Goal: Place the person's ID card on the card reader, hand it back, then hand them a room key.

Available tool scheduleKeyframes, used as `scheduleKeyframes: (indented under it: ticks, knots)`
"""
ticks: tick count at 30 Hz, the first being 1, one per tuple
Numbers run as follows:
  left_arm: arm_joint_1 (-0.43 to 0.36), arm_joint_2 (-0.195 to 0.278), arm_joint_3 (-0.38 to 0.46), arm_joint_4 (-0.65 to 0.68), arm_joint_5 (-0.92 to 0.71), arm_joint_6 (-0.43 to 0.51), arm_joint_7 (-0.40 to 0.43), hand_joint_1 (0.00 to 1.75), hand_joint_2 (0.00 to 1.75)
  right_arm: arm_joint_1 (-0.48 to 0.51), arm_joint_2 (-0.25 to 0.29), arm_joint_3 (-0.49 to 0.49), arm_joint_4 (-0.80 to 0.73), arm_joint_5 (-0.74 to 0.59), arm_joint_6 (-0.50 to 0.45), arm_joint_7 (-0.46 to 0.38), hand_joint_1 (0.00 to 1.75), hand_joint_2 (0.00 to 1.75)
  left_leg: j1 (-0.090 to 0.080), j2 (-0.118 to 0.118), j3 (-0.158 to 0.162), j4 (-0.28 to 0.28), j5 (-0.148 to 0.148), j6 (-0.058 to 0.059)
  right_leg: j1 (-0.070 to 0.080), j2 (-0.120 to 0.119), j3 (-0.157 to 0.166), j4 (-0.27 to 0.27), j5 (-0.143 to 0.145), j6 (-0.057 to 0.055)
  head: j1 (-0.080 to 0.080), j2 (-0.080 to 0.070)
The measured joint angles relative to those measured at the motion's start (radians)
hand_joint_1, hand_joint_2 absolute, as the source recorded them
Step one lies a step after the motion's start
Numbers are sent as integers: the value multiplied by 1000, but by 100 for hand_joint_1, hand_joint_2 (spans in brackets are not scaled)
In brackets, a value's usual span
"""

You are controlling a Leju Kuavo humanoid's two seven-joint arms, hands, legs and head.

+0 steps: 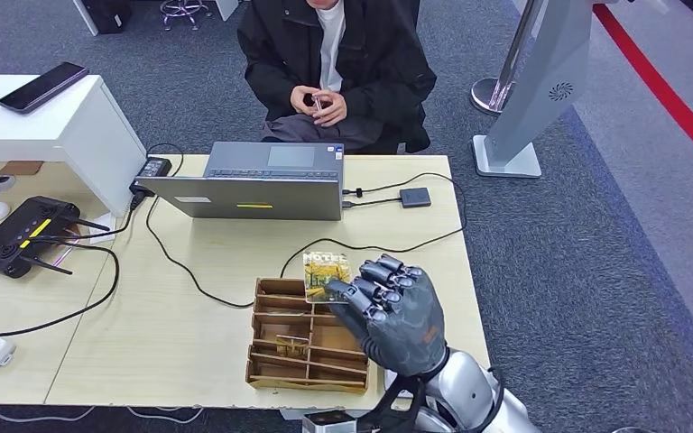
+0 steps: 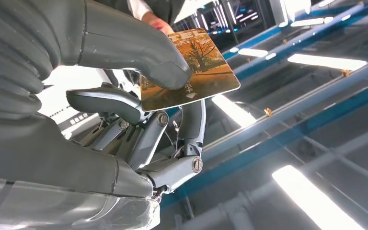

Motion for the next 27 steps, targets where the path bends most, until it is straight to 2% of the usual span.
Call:
scheduleKeyframes:
  ticks: [17,27]
  knots:
    - [-15,1,-22,0,-8,-12,-9,0,0,-157,34,-32,128,12,26,49,175,175,0,0,0,0,0,0,0,0,0,0,0,0,0,0]
    - [-29,2,-45,0,-27,-28,3,0,0,-249,59,-68,269,44,115,110,175,175,0,0,0,0,0,0,0,0,0,0,0,0,0,0]
